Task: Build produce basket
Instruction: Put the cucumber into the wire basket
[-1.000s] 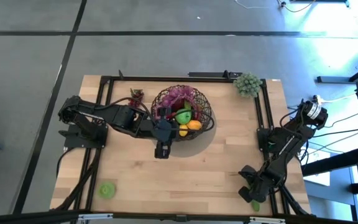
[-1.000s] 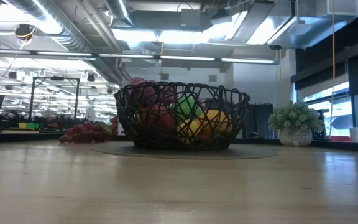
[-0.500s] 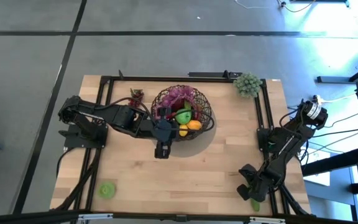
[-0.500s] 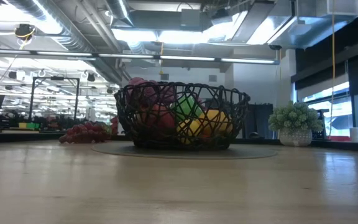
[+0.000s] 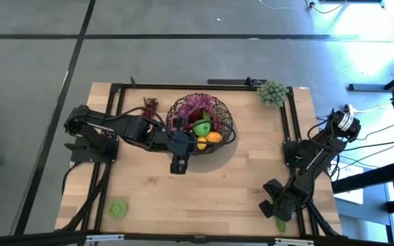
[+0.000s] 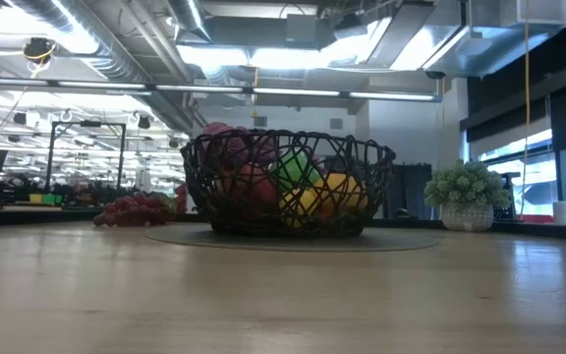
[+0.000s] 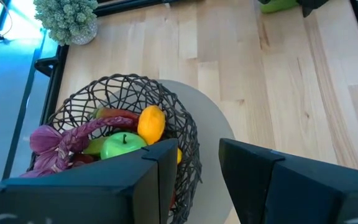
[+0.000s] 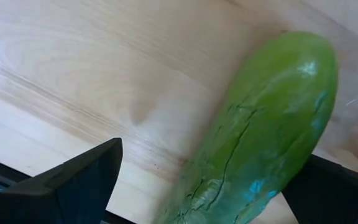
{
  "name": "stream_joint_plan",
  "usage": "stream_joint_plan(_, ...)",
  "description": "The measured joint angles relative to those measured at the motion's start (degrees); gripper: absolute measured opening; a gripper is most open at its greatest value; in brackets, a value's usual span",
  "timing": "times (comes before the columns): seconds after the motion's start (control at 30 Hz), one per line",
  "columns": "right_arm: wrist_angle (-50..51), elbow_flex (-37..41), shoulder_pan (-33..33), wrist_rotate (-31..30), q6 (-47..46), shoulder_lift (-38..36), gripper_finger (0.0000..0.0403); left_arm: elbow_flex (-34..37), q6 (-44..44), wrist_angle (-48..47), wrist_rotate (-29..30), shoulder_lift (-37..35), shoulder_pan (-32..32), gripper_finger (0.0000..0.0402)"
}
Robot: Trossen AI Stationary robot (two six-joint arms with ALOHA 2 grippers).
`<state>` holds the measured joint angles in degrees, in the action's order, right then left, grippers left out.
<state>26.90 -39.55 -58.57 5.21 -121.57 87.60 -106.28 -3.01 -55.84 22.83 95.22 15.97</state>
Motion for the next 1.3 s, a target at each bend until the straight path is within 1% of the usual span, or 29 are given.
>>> stream_joint_plan(0.33, -0.42, 0.02, 0.01, 0.03, -1.31, -0.01, 0.04, 0.0, 0.0, 0.0, 0.0, 0.0, -0.02, 0.011)
stream_joint_plan(0.47, -0.16, 0.04, 0.02, -0.17, -5.86, -0.01, 0.04, 0.0, 0.0, 0.0, -0.01, 0.0, -0.02, 0.011)
stream_joint_plan(0.7, 0.08, 0.02, 0.02, -0.14, -5.9, -0.01, 0.0399, 0.0, 0.0, 0.0, 0.0, 0.0, -0.02, 0.011)
stream_joint_plan(0.8, 0.43, 0.02, 0.02, 0.51, -5.99, 0.03, 0.0388, 0.0, 0.0, 0.0, -0.01, 0.0, -0.02, 0.011)
stream_joint_plan(0.9, 0.78, 0.0, 0.04, 1.08, -6.0, 0.1, 0.0361, 0.0, 0.0, 0.0, 0.0, 0.0, -0.02, 0.011)
stream_joint_plan(1.03, 0.93, 0.0, 0.04, 1.33, -6.96, 0.1, 0.0304, 0.0, 0.0, 0.0, 0.0, 0.0, 0.0, 0.011)
stream_joint_plan(1.3, 0.96, 0.07, 1.7, 2.06, -7.24, 0.0, 0.0157, 0.0, 0.0, -0.01, 0.0, 0.0, -0.02, 0.011)
